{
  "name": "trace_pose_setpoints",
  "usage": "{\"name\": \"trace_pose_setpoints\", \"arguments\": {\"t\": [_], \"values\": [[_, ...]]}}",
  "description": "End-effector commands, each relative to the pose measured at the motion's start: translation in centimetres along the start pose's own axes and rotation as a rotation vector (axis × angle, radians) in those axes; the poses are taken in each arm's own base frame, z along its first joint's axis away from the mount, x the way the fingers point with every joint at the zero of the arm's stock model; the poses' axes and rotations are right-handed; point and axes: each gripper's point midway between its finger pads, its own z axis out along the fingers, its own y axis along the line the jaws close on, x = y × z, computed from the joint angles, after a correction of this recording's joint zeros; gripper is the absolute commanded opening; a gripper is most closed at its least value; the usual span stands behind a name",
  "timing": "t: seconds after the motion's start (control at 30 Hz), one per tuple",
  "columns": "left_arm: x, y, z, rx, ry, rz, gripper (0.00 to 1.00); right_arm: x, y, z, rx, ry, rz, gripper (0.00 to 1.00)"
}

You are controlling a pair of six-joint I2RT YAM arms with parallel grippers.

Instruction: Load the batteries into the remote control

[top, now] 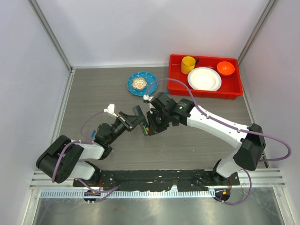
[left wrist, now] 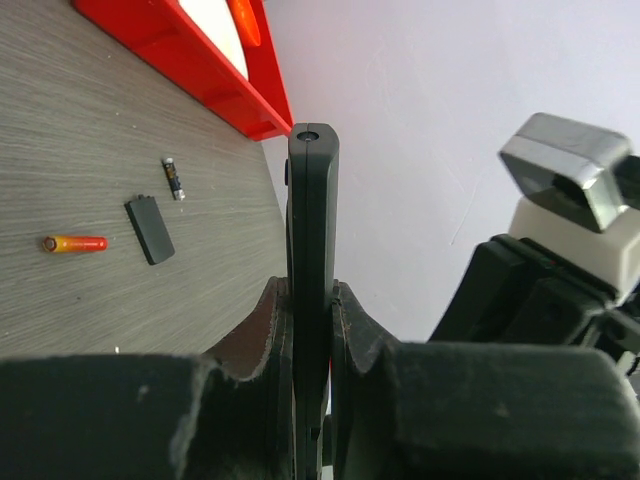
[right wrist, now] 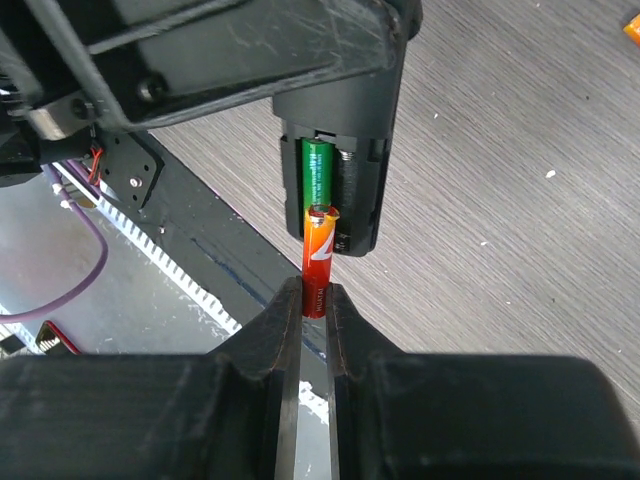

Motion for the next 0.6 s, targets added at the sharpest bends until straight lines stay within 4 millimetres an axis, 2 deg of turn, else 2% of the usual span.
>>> {"name": "trace_pose_setpoints", "arguments": {"t": [0.0,0.57], "values": [[-2.3,-7.3,-0.7,0.280,-0.101,0.058,0.00,-0.4,0.3,0.5,-0.022,-0.010,0.020,0.01],[-1.9,-8.0,-1.1,0.305,-0.079,0.057,0.00,-0.7,-1.0,1.3,-0.016,0.000,0.055,0.01]]}}
